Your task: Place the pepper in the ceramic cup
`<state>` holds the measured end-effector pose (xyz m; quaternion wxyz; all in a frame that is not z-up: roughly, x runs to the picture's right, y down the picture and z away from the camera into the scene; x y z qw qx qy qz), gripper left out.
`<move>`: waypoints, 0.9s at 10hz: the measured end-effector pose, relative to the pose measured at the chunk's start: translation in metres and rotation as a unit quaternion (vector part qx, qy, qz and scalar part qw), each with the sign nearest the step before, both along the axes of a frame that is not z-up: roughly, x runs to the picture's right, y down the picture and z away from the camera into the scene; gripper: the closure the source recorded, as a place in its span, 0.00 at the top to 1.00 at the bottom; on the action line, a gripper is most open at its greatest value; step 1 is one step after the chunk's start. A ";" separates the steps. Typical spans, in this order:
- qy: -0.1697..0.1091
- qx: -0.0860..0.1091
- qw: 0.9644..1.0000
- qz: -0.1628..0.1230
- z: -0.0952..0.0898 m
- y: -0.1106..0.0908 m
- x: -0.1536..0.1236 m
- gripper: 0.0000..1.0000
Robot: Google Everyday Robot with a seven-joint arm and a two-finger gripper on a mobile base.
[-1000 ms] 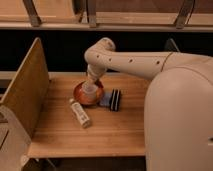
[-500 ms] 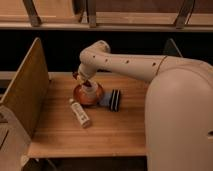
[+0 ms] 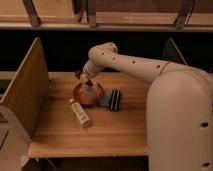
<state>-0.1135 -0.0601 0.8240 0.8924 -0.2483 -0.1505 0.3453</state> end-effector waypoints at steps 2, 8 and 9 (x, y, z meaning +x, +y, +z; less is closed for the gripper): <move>-0.015 -0.009 1.000 -0.008 0.009 0.000 -0.004 0.00; -0.016 -0.009 1.000 -0.008 0.009 0.000 -0.004 0.42; -0.016 -0.009 1.000 -0.008 0.009 0.000 -0.004 0.54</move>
